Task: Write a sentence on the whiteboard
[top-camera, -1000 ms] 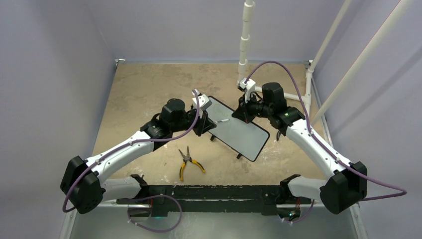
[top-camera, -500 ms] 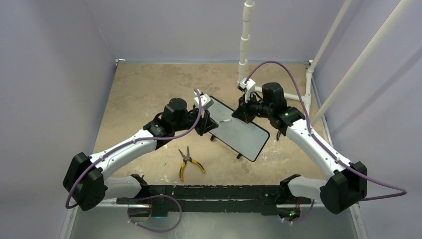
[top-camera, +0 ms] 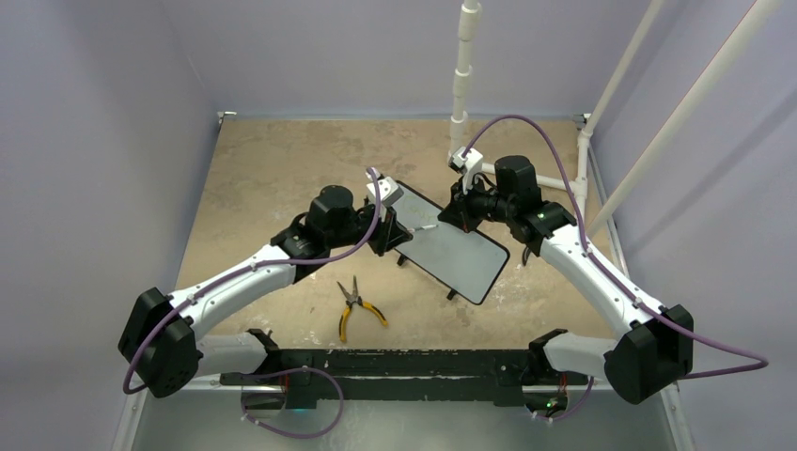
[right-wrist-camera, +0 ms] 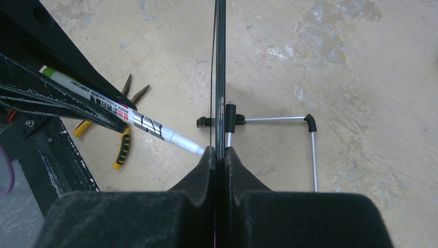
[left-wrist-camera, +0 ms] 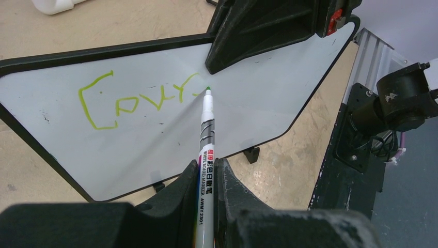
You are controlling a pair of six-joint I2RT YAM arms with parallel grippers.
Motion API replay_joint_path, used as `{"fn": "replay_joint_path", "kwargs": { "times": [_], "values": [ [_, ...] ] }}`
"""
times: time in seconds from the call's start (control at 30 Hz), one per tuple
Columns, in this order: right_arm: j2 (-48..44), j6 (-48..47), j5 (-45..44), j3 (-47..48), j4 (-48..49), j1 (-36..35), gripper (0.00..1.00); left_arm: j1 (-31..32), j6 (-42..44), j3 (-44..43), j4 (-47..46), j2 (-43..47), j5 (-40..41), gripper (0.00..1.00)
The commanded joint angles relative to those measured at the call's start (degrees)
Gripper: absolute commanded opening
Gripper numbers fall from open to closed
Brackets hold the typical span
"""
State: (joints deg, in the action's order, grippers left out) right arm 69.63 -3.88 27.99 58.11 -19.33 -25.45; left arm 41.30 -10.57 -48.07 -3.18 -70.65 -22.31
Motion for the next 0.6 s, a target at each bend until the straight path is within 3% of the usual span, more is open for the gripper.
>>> {"fn": "replay_joint_path", "kwargs": {
  "times": [0.0, 0.57],
  "values": [
    [-0.81, 0.19, 1.19, 0.09, 1.03, -0.30, 0.00, -0.16, -0.79, -0.53, -3.68, 2.27, 3.29, 0.00],
    [-0.55, 0.19, 1.18, 0.16, 0.89, -0.30, 0.00, -0.11, -1.90, 3.37, -1.33, 3.99, 2.72, 0.00]
  ]
}}
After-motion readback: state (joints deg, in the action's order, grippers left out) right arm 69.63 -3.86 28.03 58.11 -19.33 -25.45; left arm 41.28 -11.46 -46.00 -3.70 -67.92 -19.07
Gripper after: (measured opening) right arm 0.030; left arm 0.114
